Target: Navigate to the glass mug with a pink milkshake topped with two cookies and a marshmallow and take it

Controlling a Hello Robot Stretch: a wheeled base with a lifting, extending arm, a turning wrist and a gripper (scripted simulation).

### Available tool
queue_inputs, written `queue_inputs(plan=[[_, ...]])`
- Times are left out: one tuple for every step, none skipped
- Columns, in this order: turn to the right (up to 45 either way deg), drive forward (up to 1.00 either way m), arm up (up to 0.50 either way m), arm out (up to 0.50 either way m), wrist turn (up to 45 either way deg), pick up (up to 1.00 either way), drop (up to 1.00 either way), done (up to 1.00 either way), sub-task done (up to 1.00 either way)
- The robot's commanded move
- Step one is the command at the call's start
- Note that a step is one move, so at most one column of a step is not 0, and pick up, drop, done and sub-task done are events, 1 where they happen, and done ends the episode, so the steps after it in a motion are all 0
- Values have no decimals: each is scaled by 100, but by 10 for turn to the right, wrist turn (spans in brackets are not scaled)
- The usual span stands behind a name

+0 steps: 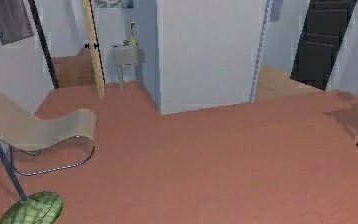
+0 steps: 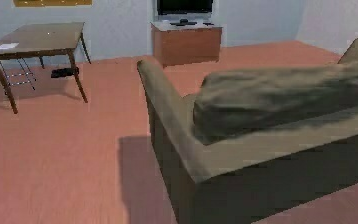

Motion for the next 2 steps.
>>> queue_inputs(plan=[[270, 0, 0, 0, 0, 0, 0, 0, 0], [0, 35, 0, 0, 0, 0, 0, 0, 0]])
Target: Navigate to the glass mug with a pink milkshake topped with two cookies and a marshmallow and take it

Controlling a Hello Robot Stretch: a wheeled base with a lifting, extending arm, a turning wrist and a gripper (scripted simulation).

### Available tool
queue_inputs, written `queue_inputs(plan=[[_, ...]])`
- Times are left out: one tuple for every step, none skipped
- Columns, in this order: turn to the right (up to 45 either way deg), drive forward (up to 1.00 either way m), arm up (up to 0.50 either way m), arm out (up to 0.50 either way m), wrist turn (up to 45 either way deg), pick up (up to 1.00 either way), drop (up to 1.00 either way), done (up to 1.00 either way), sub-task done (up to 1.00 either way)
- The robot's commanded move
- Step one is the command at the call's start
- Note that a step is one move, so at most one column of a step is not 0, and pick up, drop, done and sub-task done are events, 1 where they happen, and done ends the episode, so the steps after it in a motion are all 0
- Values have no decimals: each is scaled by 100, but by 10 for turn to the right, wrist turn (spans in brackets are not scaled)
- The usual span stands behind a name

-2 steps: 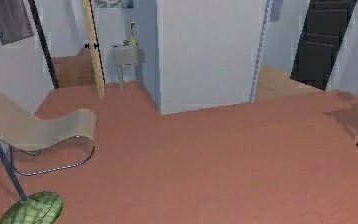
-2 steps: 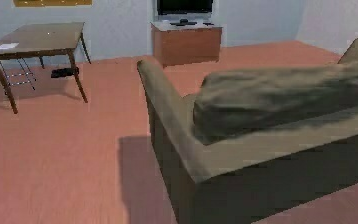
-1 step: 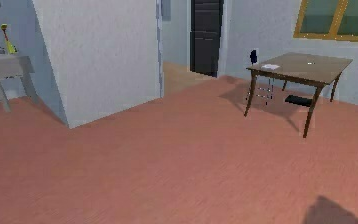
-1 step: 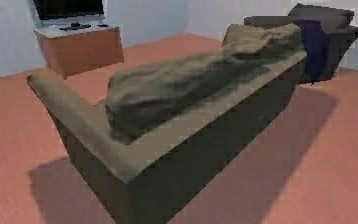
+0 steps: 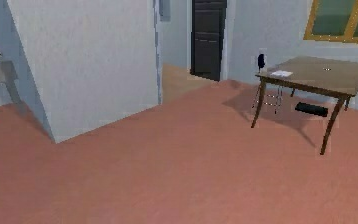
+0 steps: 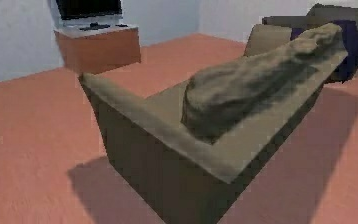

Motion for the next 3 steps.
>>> queue_inputs(plan=[[30, 0, 0, 0, 0, 0, 0, 0, 0], [-450, 0, 0, 0, 0, 0, 0, 0, 0], [-450, 0, 0, 0, 0, 0, 0, 0, 0]])
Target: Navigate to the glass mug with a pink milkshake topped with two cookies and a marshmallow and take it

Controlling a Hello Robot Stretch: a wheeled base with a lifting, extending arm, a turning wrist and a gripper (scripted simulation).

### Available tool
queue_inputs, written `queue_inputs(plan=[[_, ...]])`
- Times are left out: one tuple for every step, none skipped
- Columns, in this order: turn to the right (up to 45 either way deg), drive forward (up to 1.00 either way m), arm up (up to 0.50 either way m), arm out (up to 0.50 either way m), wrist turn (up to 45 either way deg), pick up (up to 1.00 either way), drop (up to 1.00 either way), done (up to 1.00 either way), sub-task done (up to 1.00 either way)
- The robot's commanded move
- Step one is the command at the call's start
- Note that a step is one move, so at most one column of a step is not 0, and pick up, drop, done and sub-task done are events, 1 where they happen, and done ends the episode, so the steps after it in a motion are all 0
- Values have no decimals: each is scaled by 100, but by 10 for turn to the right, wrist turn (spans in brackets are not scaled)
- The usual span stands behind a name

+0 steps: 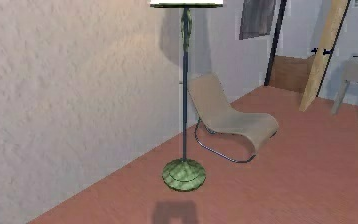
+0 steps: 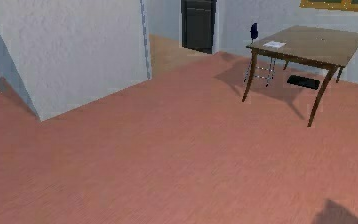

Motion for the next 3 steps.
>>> queue_inputs(plan=[[0, 10, 0, 0, 0, 0, 0, 0, 0], [450, 0, 0, 0, 0, 0, 0, 0, 0], [450, 0, 0, 0, 0, 0, 0, 0, 0]])
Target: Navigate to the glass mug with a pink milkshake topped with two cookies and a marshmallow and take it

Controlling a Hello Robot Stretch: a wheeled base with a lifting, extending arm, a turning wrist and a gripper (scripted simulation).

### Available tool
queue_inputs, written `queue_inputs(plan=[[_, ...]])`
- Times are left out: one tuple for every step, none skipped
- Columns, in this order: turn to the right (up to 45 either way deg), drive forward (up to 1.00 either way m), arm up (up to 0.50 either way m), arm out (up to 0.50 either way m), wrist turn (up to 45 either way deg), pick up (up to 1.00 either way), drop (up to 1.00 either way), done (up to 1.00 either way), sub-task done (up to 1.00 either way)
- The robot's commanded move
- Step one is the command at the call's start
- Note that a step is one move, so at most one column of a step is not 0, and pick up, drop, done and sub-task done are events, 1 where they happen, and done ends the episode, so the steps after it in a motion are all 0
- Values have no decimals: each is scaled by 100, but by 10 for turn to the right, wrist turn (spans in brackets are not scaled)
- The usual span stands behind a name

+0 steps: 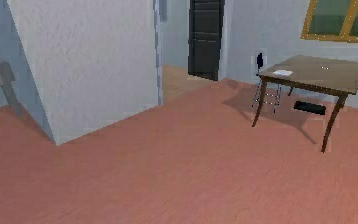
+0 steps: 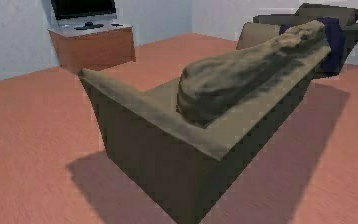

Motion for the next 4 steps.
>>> queue_inputs(plan=[[30, 0, 0, 0, 0, 0, 0, 0, 0], [0, 100, 0, 0, 0, 0, 0, 0, 0], [0, 100, 0, 0, 0, 0, 0, 0, 0], [30, 0, 0, 0, 0, 0, 0, 0, 0]])
